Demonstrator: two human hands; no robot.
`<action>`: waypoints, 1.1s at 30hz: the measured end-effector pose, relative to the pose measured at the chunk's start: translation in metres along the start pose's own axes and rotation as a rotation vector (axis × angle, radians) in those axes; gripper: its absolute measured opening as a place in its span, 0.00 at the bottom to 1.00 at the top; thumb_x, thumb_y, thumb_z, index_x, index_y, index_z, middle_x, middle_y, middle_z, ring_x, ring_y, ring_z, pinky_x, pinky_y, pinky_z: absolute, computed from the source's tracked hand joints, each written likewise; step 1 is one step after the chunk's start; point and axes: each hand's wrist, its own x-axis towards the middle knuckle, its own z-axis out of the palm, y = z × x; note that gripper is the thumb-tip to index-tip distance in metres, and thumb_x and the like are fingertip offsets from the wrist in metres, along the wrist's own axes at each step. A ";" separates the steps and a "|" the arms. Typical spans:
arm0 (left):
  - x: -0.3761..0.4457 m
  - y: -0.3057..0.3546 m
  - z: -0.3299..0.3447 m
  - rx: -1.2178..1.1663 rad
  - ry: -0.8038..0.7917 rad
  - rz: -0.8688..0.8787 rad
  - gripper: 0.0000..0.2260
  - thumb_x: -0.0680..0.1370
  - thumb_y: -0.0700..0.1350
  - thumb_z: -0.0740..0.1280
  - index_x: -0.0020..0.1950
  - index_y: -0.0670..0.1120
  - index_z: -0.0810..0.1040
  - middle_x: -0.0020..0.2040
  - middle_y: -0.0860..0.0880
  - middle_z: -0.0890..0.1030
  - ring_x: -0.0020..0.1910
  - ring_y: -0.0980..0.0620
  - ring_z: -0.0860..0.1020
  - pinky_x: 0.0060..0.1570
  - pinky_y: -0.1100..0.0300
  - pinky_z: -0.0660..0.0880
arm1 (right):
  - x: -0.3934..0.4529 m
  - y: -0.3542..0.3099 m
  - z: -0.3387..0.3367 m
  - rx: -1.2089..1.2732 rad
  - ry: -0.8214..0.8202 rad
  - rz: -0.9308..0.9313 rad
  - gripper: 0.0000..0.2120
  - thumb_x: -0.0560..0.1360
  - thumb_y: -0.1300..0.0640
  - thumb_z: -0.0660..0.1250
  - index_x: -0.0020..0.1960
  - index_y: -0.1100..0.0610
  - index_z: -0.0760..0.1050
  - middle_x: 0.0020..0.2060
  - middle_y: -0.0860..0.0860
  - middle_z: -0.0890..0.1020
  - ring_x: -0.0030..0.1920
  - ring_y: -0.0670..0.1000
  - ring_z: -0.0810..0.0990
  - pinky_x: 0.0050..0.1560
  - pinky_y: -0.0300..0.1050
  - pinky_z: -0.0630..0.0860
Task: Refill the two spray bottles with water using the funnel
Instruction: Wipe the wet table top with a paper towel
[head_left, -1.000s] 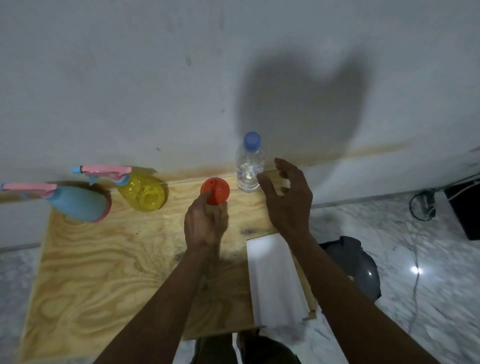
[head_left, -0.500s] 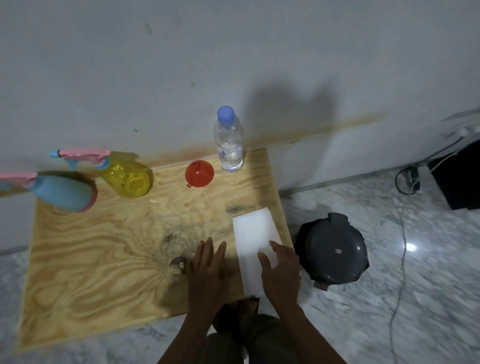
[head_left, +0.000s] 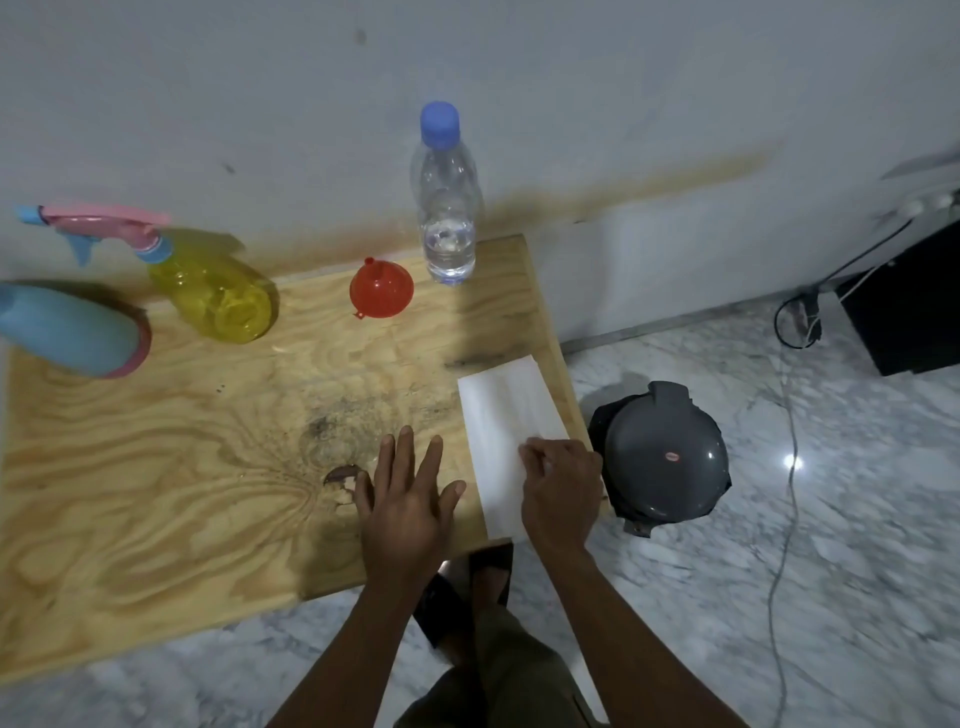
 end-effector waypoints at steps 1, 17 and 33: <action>0.000 -0.001 0.001 -0.011 -0.013 -0.010 0.26 0.81 0.64 0.55 0.76 0.55 0.69 0.81 0.48 0.60 0.81 0.46 0.56 0.71 0.35 0.58 | -0.001 0.000 0.000 0.015 0.016 -0.003 0.04 0.74 0.57 0.73 0.48 0.54 0.85 0.47 0.52 0.83 0.52 0.58 0.77 0.48 0.56 0.77; -0.002 -0.010 0.008 -0.120 -0.039 0.002 0.29 0.80 0.68 0.49 0.79 0.59 0.61 0.83 0.52 0.51 0.82 0.51 0.44 0.75 0.39 0.46 | -0.005 -0.002 -0.016 0.369 -0.096 -0.106 0.13 0.82 0.58 0.61 0.65 0.50 0.76 0.56 0.47 0.79 0.53 0.45 0.77 0.50 0.29 0.69; -0.002 -0.008 0.005 -0.140 -0.032 -0.026 0.29 0.79 0.69 0.50 0.79 0.62 0.61 0.83 0.56 0.51 0.82 0.53 0.44 0.75 0.39 0.46 | 0.020 0.025 -0.005 -0.208 0.080 -0.494 0.15 0.78 0.51 0.67 0.61 0.57 0.81 0.41 0.54 0.82 0.36 0.56 0.82 0.29 0.47 0.78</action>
